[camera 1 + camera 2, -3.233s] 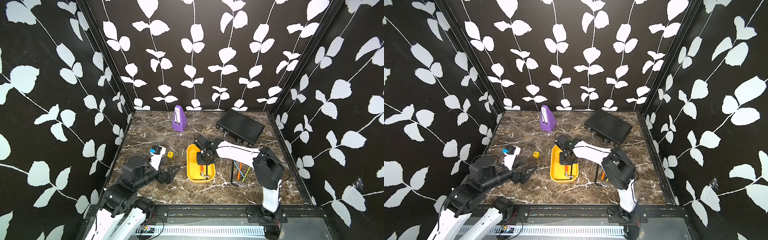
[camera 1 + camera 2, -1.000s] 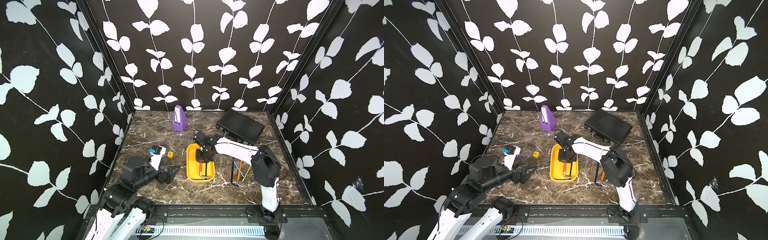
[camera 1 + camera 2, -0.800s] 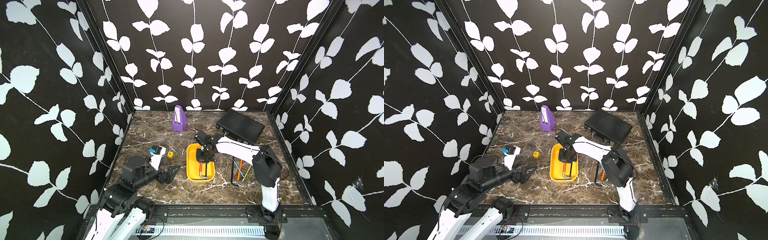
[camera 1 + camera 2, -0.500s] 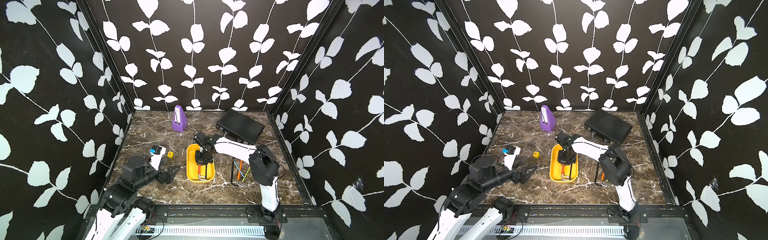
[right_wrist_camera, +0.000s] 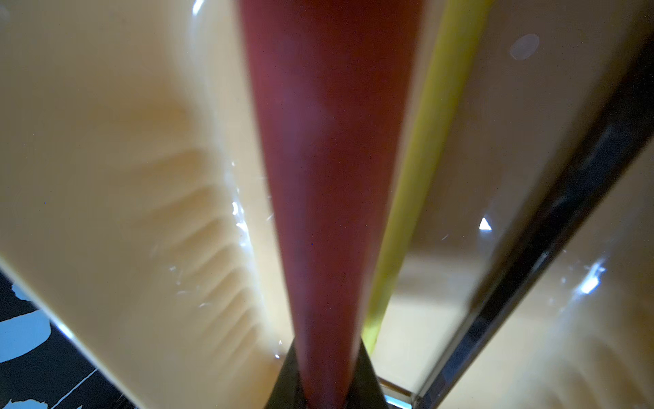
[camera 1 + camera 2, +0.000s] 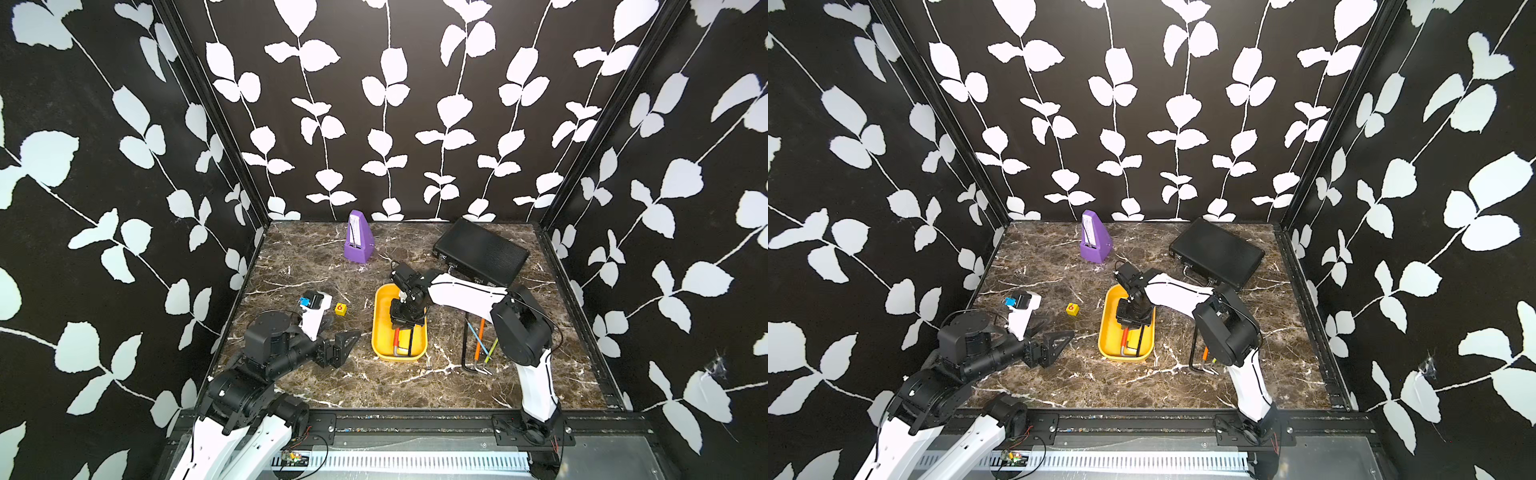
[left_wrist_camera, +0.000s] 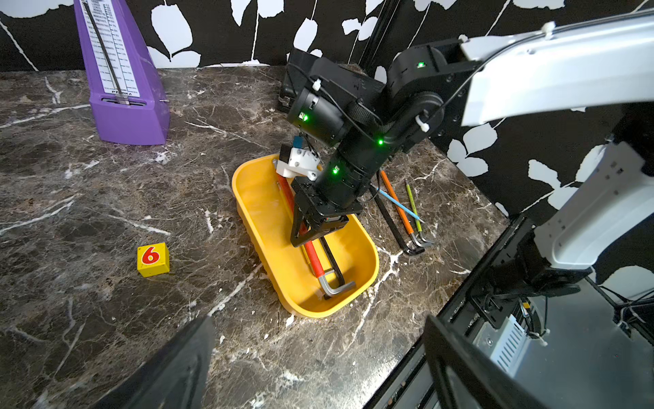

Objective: Put the hex key on the desktop into the storage box
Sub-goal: Place the Allen key in the storage box.

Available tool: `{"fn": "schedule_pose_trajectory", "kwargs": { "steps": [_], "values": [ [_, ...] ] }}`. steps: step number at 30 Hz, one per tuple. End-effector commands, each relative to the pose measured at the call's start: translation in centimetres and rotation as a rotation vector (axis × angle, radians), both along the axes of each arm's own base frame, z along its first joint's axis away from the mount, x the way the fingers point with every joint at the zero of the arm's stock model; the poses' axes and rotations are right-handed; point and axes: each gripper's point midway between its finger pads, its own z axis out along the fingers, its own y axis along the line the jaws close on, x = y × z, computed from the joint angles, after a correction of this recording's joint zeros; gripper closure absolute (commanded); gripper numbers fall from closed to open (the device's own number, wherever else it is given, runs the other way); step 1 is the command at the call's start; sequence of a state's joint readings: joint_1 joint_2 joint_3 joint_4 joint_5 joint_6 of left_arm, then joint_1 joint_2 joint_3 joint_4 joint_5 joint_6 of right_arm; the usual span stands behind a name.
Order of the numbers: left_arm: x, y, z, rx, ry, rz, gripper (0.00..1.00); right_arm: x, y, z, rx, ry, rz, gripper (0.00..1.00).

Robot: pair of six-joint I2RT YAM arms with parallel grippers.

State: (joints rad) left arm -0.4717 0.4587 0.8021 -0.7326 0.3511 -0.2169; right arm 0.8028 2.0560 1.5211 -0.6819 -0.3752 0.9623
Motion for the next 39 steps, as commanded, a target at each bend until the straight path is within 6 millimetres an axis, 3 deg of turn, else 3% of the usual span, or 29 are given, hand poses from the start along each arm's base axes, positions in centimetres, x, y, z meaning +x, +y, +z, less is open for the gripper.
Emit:
{"fn": "schedule_pose_trajectory", "kwargs": {
  "steps": [1, 7, 11, 19, 26, 39],
  "values": [
    [0.1, -0.2, 0.0, -0.003, -0.008, -0.011, 0.07, 0.4, -1.3, 0.9, -0.023, -0.019, -0.067, 1.00],
    [0.1, -0.2, 0.0, -0.004, -0.010, -0.008, 0.07, 2.2, -1.1, 4.4, 0.019, -0.114, -0.170, 1.00],
    [0.1, -0.2, 0.1, -0.004, -0.012, -0.007, 0.07, 2.8, -1.1, 5.4, 0.021, -0.136, -0.202, 1.00],
    [0.1, -0.2, 0.0, -0.003, -0.008, -0.008, 0.07, 3.1, -1.5, 5.4, 0.063, -0.120, -0.385, 1.00],
    [0.1, -0.2, 0.0, -0.003, -0.008, -0.007, 0.07, 4.0, -0.6, 5.3, 0.104, -0.093, -0.498, 1.00],
    [0.2, -0.2, -0.1, -0.002, -0.005, -0.007, 0.07, 2.8, 0.3, 3.7, 0.082, -0.016, -0.550, 1.00]
  ]
}}
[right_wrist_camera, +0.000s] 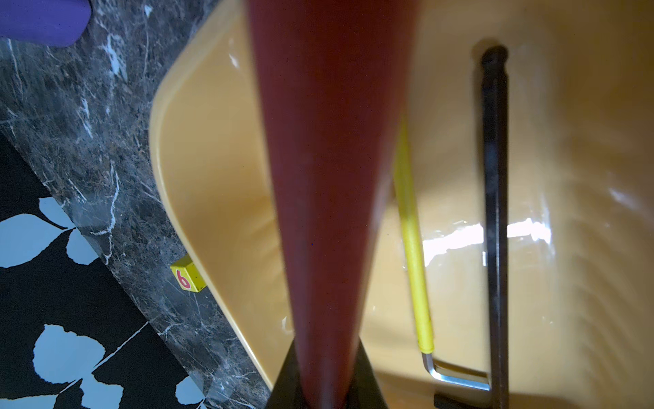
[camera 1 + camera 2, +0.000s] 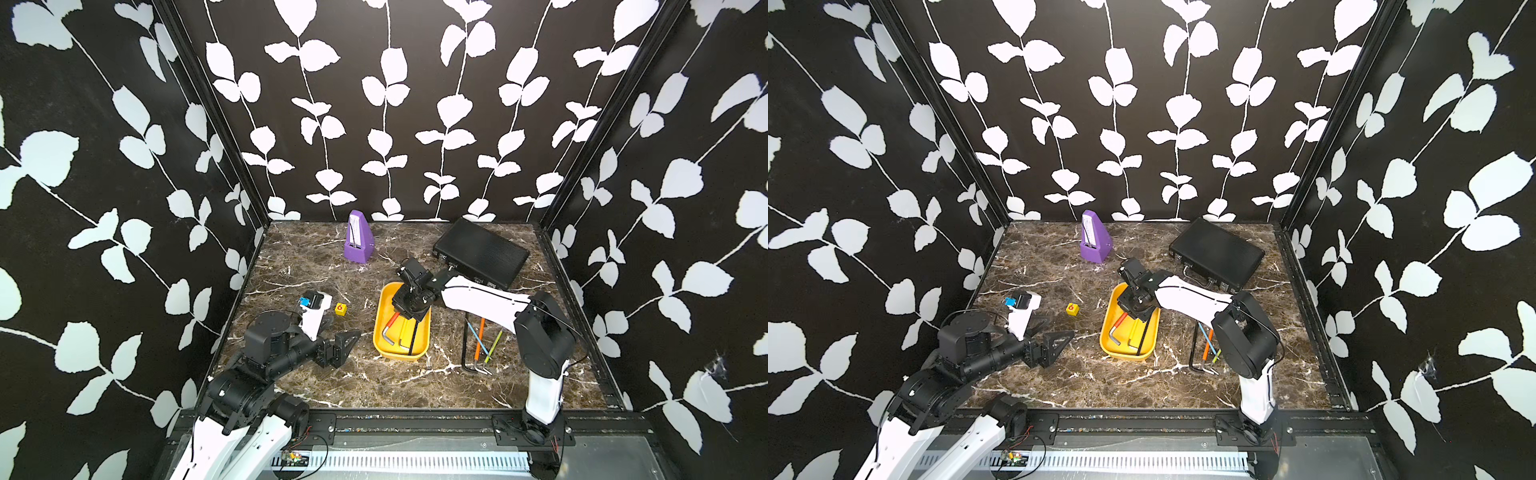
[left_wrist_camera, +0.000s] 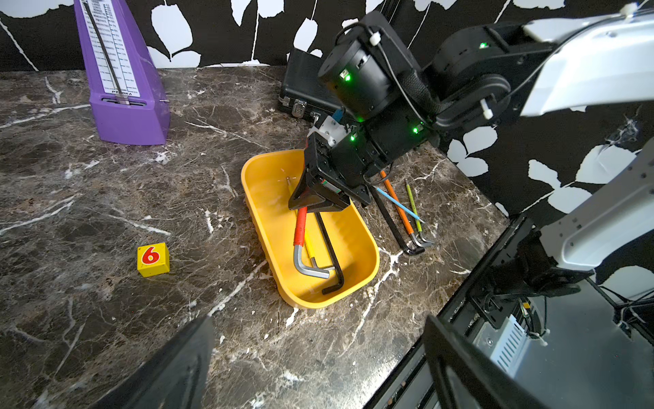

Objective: Put the hex key on the desktop into the storage box
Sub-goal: Place the Allen key in the storage box.

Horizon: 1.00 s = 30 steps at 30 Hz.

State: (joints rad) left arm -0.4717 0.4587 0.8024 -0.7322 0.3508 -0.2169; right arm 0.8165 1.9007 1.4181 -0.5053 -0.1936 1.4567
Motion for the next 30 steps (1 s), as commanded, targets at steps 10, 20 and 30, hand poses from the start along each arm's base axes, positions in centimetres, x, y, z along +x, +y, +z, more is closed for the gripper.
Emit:
{"fn": "schedule_pose_trajectory", "kwargs": {
  "steps": [10, 20, 30],
  "values": [
    [0.1, -0.2, -0.1, -0.003, -0.004, -0.007, 0.07, -1.1, -0.4, -2.0, -0.023, 0.078, -0.085, 1.00],
    [0.2, -0.2, -0.1, -0.001, -0.005, -0.006, 0.07, -1.8, -0.4, -4.2, -0.046, 0.146, -0.096, 1.00],
    [0.2, -0.3, -0.1, 0.000, -0.002, -0.008, 0.07, -1.9, -0.8, -4.2, -0.064, 0.129, -0.073, 0.78]
  ]
}}
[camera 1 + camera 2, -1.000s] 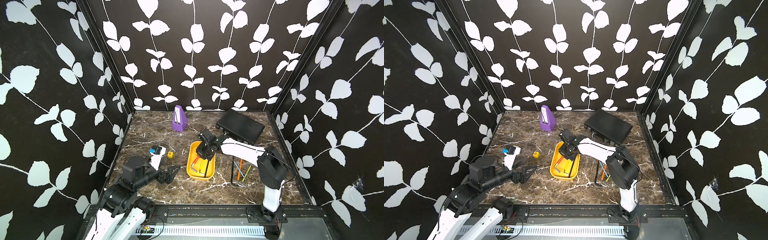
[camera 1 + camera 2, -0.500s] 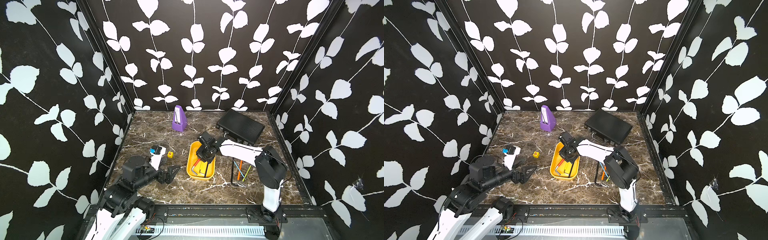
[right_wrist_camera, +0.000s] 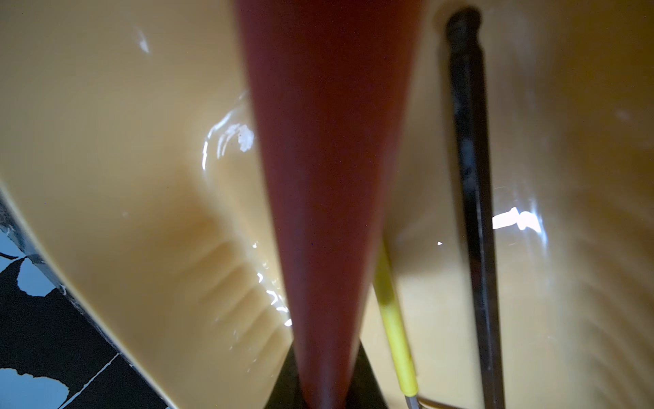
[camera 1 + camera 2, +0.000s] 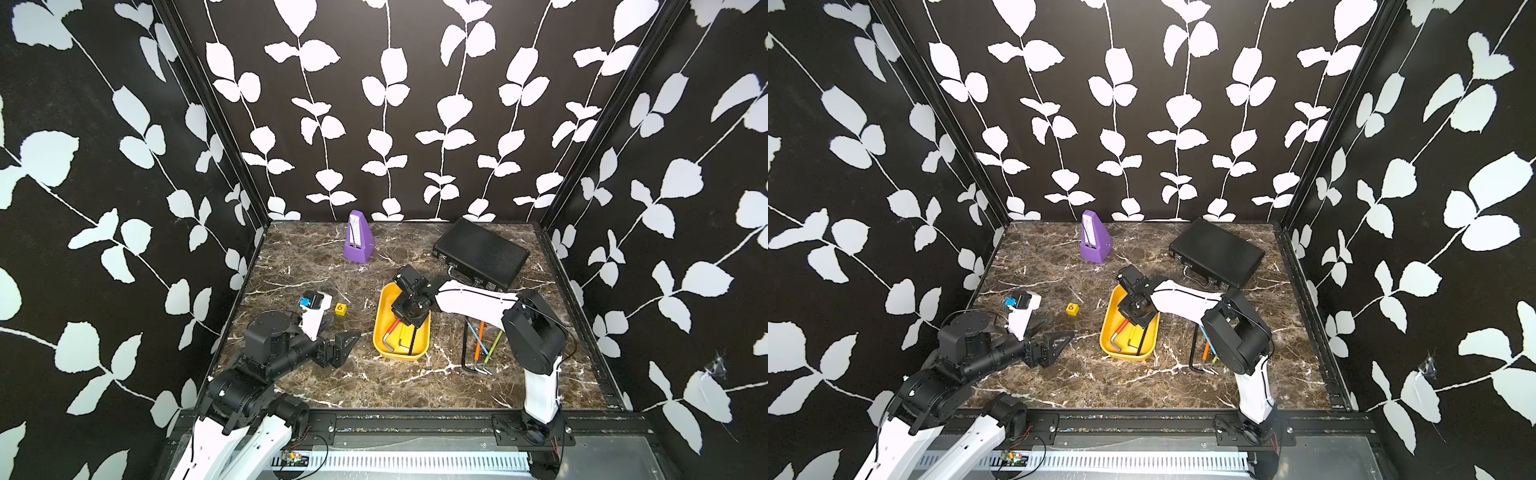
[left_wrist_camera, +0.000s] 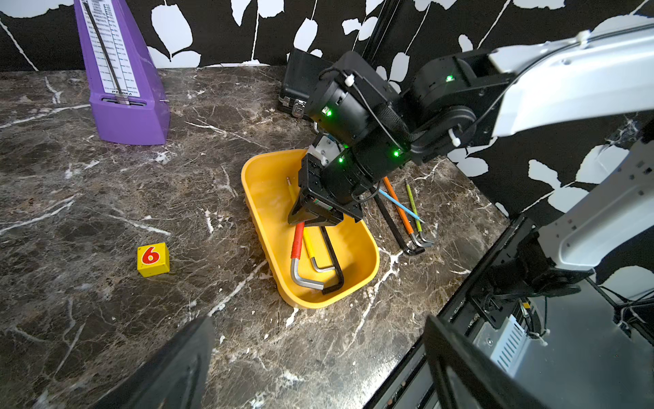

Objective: Put the hex key on the desktop into the storage box
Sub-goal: Place the Allen key in the storage box.

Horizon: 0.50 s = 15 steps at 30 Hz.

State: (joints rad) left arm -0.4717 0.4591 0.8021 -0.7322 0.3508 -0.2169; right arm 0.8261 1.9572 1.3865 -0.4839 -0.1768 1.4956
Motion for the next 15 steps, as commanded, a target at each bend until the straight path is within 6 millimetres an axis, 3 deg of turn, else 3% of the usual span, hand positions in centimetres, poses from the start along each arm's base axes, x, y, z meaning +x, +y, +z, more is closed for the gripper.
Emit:
{"fn": "schedule_pose_trajectory", "kwargs": {
  "steps": [1, 8, 11, 15],
  "values": [
    [0.2, -0.3, -0.1, -0.001, -0.002, -0.009, 0.07, -1.3, -0.7, -0.4, -0.024, 0.061, -0.037, 0.70],
    [0.1, -0.3, 0.0, -0.004, -0.006, -0.011, 0.07, -0.4, -2.6, 4.2, -0.075, -0.087, -0.013, 0.49],
    [0.1, -0.2, 0.0, -0.003, -0.007, -0.009, 0.07, 0.0, -3.3, 6.6, -0.087, -0.154, 0.011, 0.48],
    [0.2, -0.2, 0.0, -0.002, -0.006, -0.005, 0.06, 0.6, -5.8, 10.3, -0.153, -0.279, 0.052, 0.48]
  ]
}}
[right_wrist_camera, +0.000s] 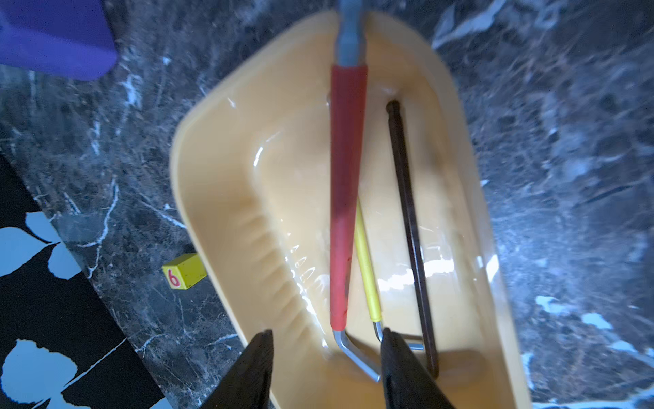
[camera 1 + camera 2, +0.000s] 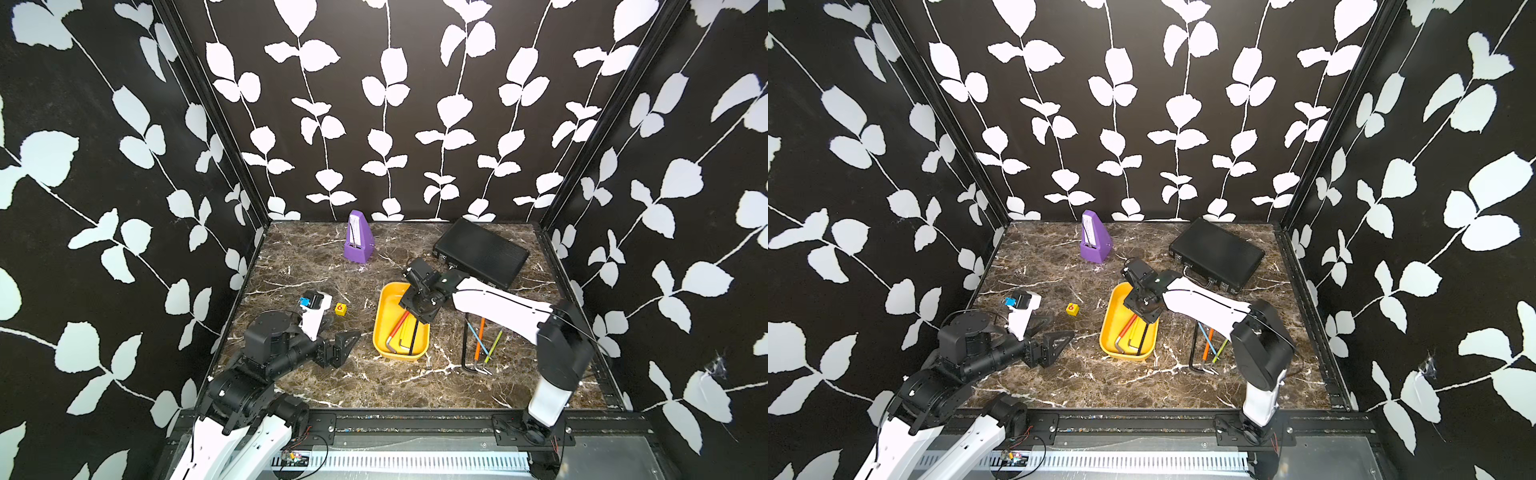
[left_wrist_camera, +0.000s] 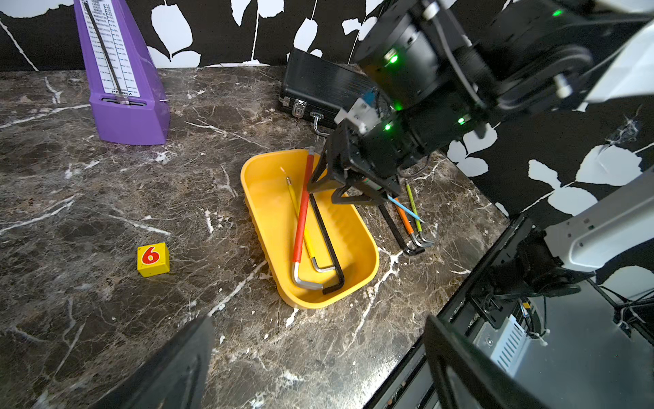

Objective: Put the hex key on the desktop into the storage box
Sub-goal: Place the Allen key in the storage box.

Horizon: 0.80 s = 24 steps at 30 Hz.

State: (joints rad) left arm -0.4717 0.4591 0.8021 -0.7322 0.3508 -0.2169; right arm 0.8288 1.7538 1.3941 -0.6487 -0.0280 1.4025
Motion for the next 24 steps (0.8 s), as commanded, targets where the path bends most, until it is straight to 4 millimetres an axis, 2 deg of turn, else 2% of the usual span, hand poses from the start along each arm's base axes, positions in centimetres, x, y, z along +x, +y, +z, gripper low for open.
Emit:
{"fn": "schedule_pose_trajectory", "kwargs": {
  "steps": [1, 4, 6, 9, 10, 14, 15, 18, 24],
  "values": [
    [0.2, -0.2, -0.1, -0.001, -0.004, -0.003, 0.07, 0.9, -3.2, 4.1, -0.107, -0.146, 0.033, 0.49],
    [0.2, -0.3, -0.1, -0.001, -0.002, -0.009, 0.06, 1.2, -6.6, 5.5, -0.194, -0.221, 0.061, 0.53],
    [0.2, -0.3, -0.1, -0.001, -0.003, -0.010, 0.07, 1.2, -8.2, 5.7, -0.222, -0.242, 0.084, 0.57],
    [0.2, -0.3, -0.1, -0.002, -0.005, -0.009, 0.07, 1.2, -9.8, 5.7, -0.287, -0.255, 0.109, 0.60],
    [0.1, -0.3, -0.1, -0.002, -0.004, -0.010, 0.06, 1.3, -9.8, 5.7, -0.292, -0.258, 0.113, 0.62],
    [0.2, -0.2, -0.1, -0.002, -0.005, -0.008, 0.06, 2.4, -7.7, 5.7, -0.272, -0.266, 0.141, 0.63],
    [0.2, -0.2, -0.1, -0.001, -0.005, -0.007, 0.06, 2.7, -6.9, 4.7, -0.287, -0.241, 0.154, 0.63],
    [0.2, -0.2, -0.1, -0.001, -0.005, -0.003, 0.06, 3.5, -5.0, 3.4, -0.308, -0.201, 0.167, 0.63],
    [0.2, -0.2, -0.2, 0.000, -0.003, -0.003, 0.06, 5.0, -2.2, 0.4, -0.323, -0.164, 0.163, 0.60]
  ]
}}
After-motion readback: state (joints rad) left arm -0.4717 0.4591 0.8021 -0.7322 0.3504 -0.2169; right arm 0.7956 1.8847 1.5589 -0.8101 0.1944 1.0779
